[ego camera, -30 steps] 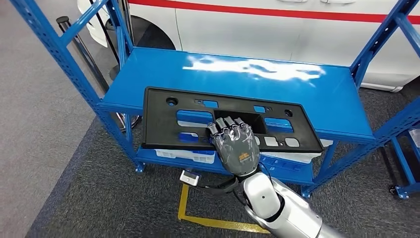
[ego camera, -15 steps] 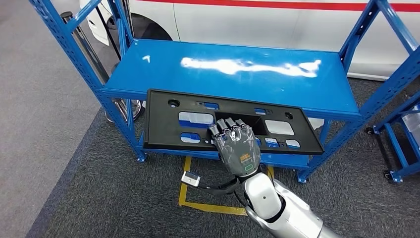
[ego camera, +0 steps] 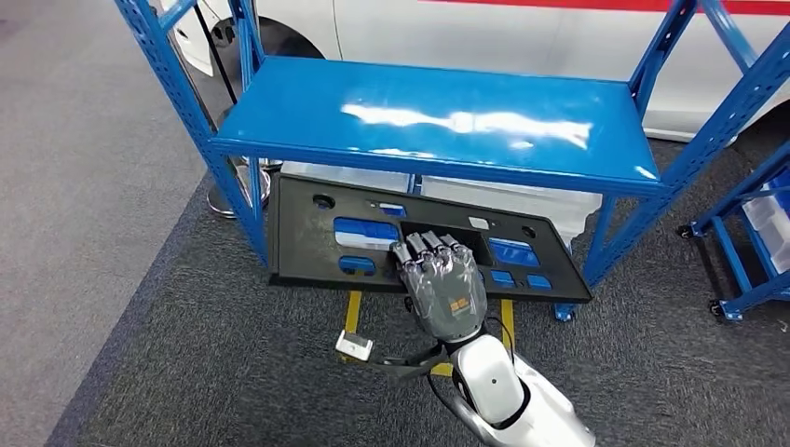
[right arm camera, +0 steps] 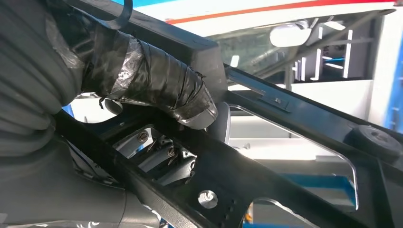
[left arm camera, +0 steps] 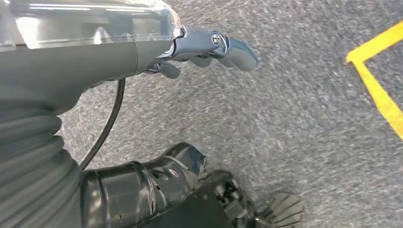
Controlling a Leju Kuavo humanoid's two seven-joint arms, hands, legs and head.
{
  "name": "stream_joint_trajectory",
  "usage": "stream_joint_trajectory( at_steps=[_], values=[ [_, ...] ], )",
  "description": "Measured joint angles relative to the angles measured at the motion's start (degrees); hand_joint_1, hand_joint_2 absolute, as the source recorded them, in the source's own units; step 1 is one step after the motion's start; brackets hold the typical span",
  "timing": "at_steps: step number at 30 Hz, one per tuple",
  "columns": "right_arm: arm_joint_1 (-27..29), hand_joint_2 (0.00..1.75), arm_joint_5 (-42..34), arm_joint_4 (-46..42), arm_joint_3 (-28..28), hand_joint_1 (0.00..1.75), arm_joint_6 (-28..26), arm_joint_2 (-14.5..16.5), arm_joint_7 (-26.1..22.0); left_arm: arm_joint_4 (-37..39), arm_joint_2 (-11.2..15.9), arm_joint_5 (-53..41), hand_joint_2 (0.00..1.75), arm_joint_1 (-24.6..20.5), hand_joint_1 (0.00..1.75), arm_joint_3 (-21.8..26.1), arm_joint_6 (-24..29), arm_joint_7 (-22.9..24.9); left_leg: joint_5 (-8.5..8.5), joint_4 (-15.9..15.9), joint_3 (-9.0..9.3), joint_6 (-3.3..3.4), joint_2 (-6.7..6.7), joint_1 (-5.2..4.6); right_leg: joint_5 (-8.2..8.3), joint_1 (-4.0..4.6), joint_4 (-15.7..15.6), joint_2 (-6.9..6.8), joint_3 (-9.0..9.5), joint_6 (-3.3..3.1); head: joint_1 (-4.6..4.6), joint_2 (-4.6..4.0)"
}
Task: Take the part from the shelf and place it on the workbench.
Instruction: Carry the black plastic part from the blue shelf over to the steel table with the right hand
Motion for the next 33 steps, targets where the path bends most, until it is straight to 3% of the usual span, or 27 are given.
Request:
stream_joint_trajectory(
  at_steps=[3,4,5,6,7,8,9,10,11,12,14,15,18,19,20,21,22,24,26,28,30,31,33],
  values=[
    [1.07,1.75,-0.18,0.24,-1.26,1.75,-0.45,0.02,-1.39,0.0,-0.01,0.01,1.75,0.02,0.0,-0.01,0.01,-0.04,2.32,0.0,-2.79,0.76,0.22,0.03,-8.82,-0.15,8.73,0.17,-1.98,0.57,0.07,0.0],
    [1.38,1.75,-0.24,0.3,-1.7,1.75,-0.68,0.02,-1.7,0.0,-0.02,0.01,1.75,0.08,0.0,-0.01,0.01,-0.06,2.95,0.15,-3.81,0.74,0.23,0.0,-9.83,-0.2,12.28,0.17,-2.44,0.74,0.07,0.0],
    [1.73,1.75,-0.3,0.33,-2.16,1.75,-1.0,0.02,-1.95,0.0,-0.02,0.01,1.75,0.15,0.0,-0.01,0.01,-0.08,3.58,0.34,-4.87,0.67,0.26,-0.01,-9.07,-0.29,15.02,0.17,-2.54,0.88,0.07,0.0],
    [2.12,1.75,-0.36,0.34,-2.64,1.75,-1.38,0.02,-2.18,0.0,-0.02,0.02,1.75,0.2,0.0,-0.01,0.01,-0.13,4.14,0.63,-5.99,0.53,0.3,0.0,-7.02,-0.4,16.38,0.17,-1.99,0.99,0.07,0.0],
    [2.53,1.75,-0.41,0.33,-3.14,1.75,-1.77,0.02,-2.41,0.0,-0.02,0.04,1.75,0.22,0.0,-0.01,0.01,-0.2,4.64,1.02,-7.03,0.35,0.33,0.01,-4.78,-0.54,15.87,0.16,-0.56,1.05,0.07,0.0],
    [2.98,1.75,-0.46,0.25,-3.75,1.75,-2.16,0.02,-2.64,0.0,-0.02,0.05,1.75,0.23,0.0,-0.01,0.01,-0.31,5.02,1.54,-7.96,0.13,0.34,0.02,-3.79,-0.7,13.3,0.15,2.01,1.05,0.06,0.0],
    [3.42,1.75,-0.52,0.1,-4.41,1.75,-2.48,0.02,-2.89,0.0,-0.02,0.07,1.75,0.24,0.0,-0.01,0.03,-0.44,5.24,2.19,-8.72,-0.09,0.32,-0.04,-4.39,-0.7,9.16,0.15,5.3,0.99,0.05,0.0],
    [3.79,1.75,-0.55,-0.1,-5.09,1.75,-2.76,0.02,-3.1,0.0,-0.02,0.08,1.75,0.27,0.0,-0.01,0.06,-0.57,5.41,2.79,-9.23,-0.34,0.28,-0.12,-6.18,-0.66,4.92,0.19,8.38,0.79,0.04,0.0],
    [4.07,1.75,-0.58,-0.29,-5.74,1.75,-3.08,0.02,-3.25,0.0,-0.02,0.1,1.75,0.28,0.0,-0.01,0.09,-0.67,5.61,3.27,-9.62,-0.61,0.25,-0.17,-8.06,-0.57,1.58,0.24,10.59,0.51,0.02,0.0],
    [4.29,1.75,-0.6,-0.44,-6.28,1.75,-3.3,0.02,-3.34,0.0,-0.02,0.14,1.75,0.29,0.0,-0.01,0.12,-0.73,5.88,3.55,-9.91,-0.93,0.23,-0.19,-9.17,-0.4,-0.33,0.32,11.59,0.13,0.02,0.0],
    [4.88,1.75,-0.62,-0.61,-7.17,1.75,-3.64,0.02,-3.39,0.0,-0.02,0.3,1.75,0.35,0.0,-0.01,0.14,-0.77,5.92,3.97,-10.49,-1.6,0.19,0.01,-9.08,-0.42,-1.03,0.34,11.38,-0.85,0.02,0.0],
    [5.32,1.75,-0.63,-0.75,-7.6,1.75,-3.75,0.02,-3.41,0.01,-0.02,0.39,1.75,0.41,0.0,-0.01,0.14,-0.79,4.98,4.86,-10.95,-1.93,0.16,0.1,-8.71,-0.44,-1.13,0.3,11.12,-1.33,-0.02,0.0],
    [7.24,1.75,-0.73,-1.54,-9.26,1.75,-4.78,-0.01,-3.56,0.02,-0.02,0.65,1.75,0.7,0.0,-0.01,0.16,-0.9,-1.49,13.87,-14.21,-2.78,0.09,0.44,-7.72,-0.29,-1.15,0.17,10.02,-2.1,-0.16,0.0],
    [8.06,1.75,-0.77,-1.87,-9.99,1.75,-5.27,-0.05,-3.63,0.02,-0.02,0.72,1.75,0.8,0.0,-0.01,0.18,-0.94,-3.0,17.25,-15.23,-2.92,0.09,0.52,-7.46,-0.17,-1.1,0.16,9.63,-2.15,-0.16,0.0],
    [8.96,1.75,-0.8,-2.24,-10.82,1.75,-5.75,-0.1,-3.74,0.01,-0.02,0.81,1.75,0.88,0.0,-0.01,0.2,-0.99,-3.27,18.88,-15.41,-2.92,0.09,0.55,-7.29,-0.07,-1.03,0.19,9.32,-2.15,-0.16,0.0],
    [9.91,1.75,-0.82,-2.66,-11.73,1.75,-6.19,-0.18,-3.86,0.01,-0.02,0.9,1.75,0.96,0.0,-0.01,0.23,-1.04,-2.52,18.57,-14.62,-2.79,0.06,0.54,-7.17,0.02,-0.96,0.25,9.11,-2.13,-0.16,0.0],
    [10.81,1.75,-0.83,-3.12,-12.63,1.75,-6.57,-0.27,-3.98,0.01,-0.02,0.97,1.75,1.02,0.0,-0.01,0.27,-1.08,-1.04,16.33,-12.94,-2.54,-0.01,0.51,-7.12,0.1,-0.88,0.35,9.01,-2.1,-0.17,0.0],
    [12.05,1.75,-0.84,-4.02,-14.35,1.75,-7.21,-0.43,-4.17,0.0,0.03,1.07,1.75,1.11,0.0,-0.01,0.33,-1.12,1.77,9.0,-8.37,-1.62,-0.8,0.32,-7.04,0.2,-0.76,0.61,8.84,-1.98,-0.14,0.0],
    [12.69,1.75,-0.85,-4.76,-15.69,1.75,-7.68,-0.54,-4.34,0.0,0.08,1.11,1.75,1.17,0.0,-0.01,0.38,-1.17,2.59,4.26,-5.78,-0.9,-1.61,0.02,-6.75,0.04,-0.77,0.96,8.53,-1.51,-0.15,0.0],
    [13.6,1.75,-0.91,-5.53,-16.77,1.75,-8.1,-0.57,-4.52,0.0,0.1,1.21,1.75,1.22,0.0,-0.01,0.45,-1.21,2.6,3.03,-5.38,-0.63,-1.61,-0.17,-6.33,-0.2,-1.08,1.3,8.37,-0.82,-0.18,0.0],
    [14.98,1.75,-1.28,-6.64,-18.06,1.75,-8.57,-0.71,-4.9,0.0,0.07,1.38,1.75,1.25,0.0,-0.01,0.53,-1.26,3.0,1.59,-4.94,-0.23,-1.16,0.14,-6.91,-0.2,-0.51,1.28,8.03,-0.28,-0.14,0.0],
    [15.66,1.75,-1.71,-7.34,-18.79,1.75,-8.81,-0.79,-5.38,0.0,0.05,1.5,1.75,1.26,0.0,-0.01,0.61,-1.31,3.21,0.87,-4.72,0.04,-0.92,0.33,-7.97,-0.18,0.96,1.2,7.32,-0.05,-0.13,0.0],
    [17.25,1.75,-3.38,-9.02,-20.65,1.75,-9.16,-0.91,-7.25,0.0,0.02,1.74,1.75,1.4,0.0,0.01,0.8,-1.48,3.39,0.44,-4.64,0.39,-0.52,0.47,-11.38,-0.32,7.32,1.05,4.25,0.39,-0.08,0.0]
  ],
)
